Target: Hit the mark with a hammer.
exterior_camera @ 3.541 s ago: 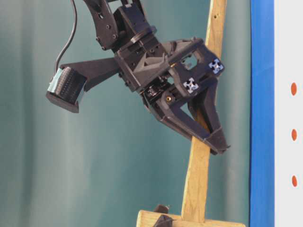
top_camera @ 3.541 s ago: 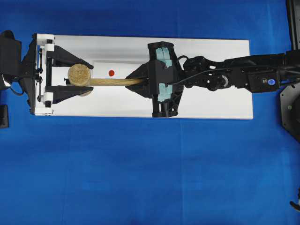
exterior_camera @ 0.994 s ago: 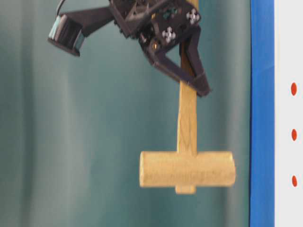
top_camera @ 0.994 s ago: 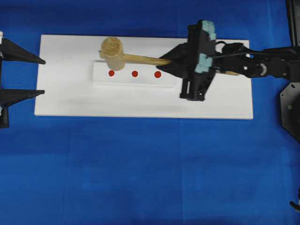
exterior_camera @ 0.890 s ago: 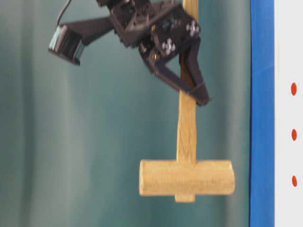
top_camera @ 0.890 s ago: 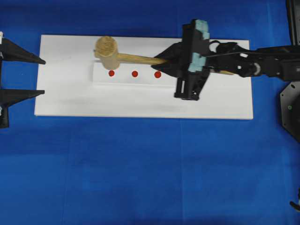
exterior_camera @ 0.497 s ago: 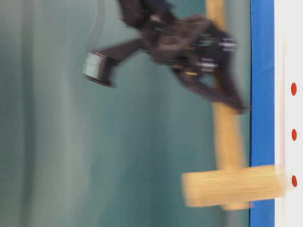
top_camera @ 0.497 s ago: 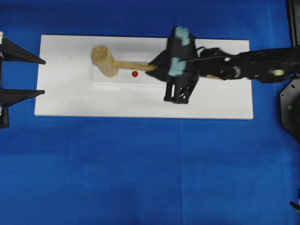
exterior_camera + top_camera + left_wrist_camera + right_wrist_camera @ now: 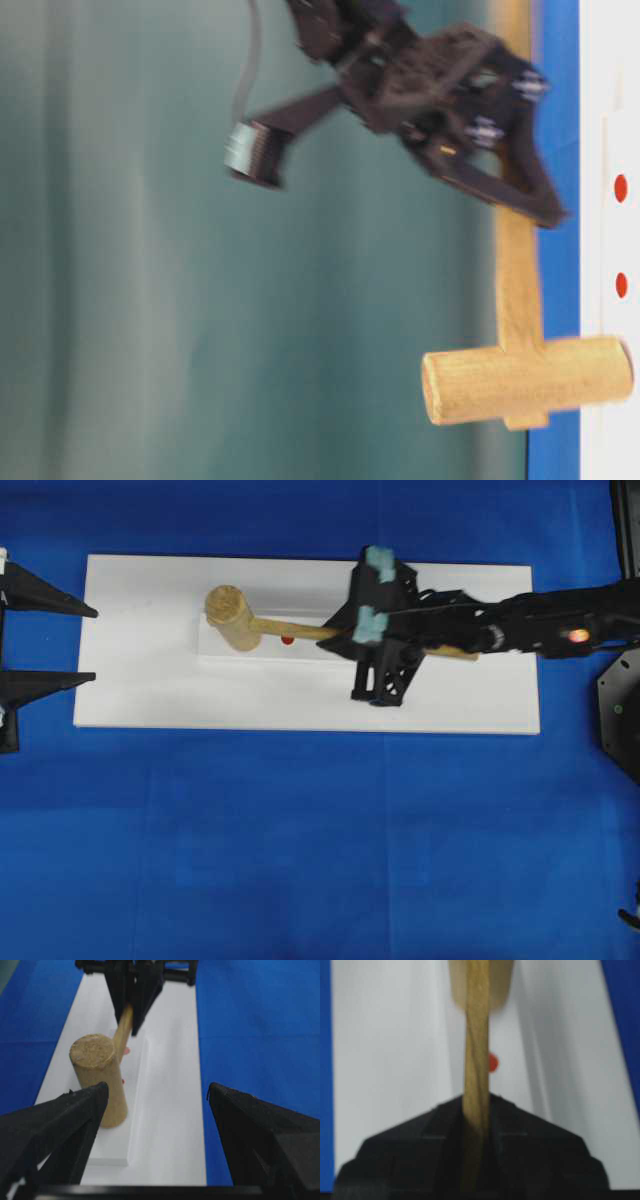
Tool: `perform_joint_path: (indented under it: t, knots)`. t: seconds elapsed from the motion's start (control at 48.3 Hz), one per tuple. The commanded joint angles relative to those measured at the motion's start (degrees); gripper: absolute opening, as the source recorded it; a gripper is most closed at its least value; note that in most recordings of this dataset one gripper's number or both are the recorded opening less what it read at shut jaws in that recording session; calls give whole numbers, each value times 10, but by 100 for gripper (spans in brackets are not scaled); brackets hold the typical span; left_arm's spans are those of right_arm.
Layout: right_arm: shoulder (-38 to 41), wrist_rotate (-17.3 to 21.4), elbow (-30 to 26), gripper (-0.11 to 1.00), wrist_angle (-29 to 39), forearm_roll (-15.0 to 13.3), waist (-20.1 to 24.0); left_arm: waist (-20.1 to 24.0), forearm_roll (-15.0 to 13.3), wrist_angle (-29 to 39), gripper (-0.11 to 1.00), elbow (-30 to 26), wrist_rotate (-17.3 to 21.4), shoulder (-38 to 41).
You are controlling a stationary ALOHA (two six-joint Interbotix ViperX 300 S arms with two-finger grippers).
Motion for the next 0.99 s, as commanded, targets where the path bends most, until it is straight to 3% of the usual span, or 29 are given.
perform_joint_path:
  t: [0.0,0.145,0.352,0.621,0.808,0.973]
  knots:
    - [-54,-1,6,2,-6,-4,1,2,-1,-4,78,-6,-1,4]
    - [-115,0,50,2,-11,-5,2,2,-1,-4,78,-6,-1,4]
    - [-145,5,81,2,-32,-4,1,2,-1,-4,78,-6,-1,4]
    - [-120,6,89,2,-34,-2,2,2,-1,-4,78,-6,-1,5]
    - [-46,9,91,2,-32,24,2,2,-1,-4,78,-6,-2,4]
    - [-62,5,93,2,-35,25,2,2,-1,-4,78,-6,-2,4]
